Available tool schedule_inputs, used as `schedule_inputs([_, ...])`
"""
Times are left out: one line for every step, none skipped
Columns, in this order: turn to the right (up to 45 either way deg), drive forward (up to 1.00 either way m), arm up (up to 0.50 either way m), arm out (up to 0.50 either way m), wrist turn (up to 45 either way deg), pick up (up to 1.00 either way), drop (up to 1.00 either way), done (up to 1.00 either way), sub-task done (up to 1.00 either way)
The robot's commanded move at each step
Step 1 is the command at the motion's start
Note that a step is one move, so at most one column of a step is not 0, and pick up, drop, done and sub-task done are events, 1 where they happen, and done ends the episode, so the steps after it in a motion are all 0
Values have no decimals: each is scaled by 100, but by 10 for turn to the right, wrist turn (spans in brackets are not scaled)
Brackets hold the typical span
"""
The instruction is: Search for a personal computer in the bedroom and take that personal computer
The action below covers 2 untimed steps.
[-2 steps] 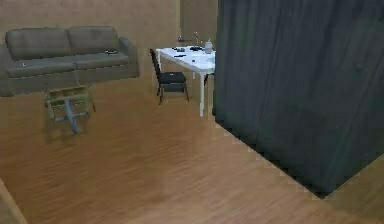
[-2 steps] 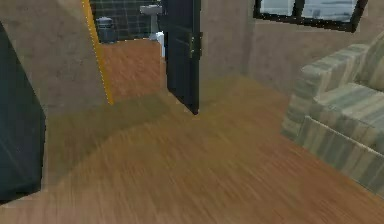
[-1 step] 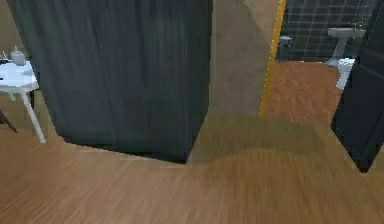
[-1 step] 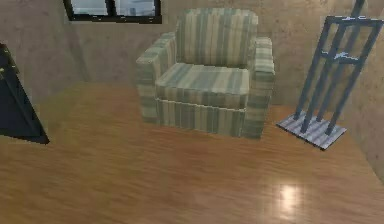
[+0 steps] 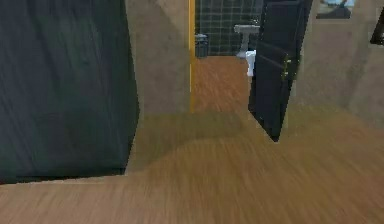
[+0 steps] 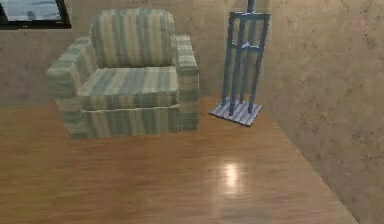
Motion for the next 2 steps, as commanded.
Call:
schedule_inputs([0,100,0,0,0,0,0,0,0])
schedule_inputs([0,35,0,0,0,0,0,0,0])
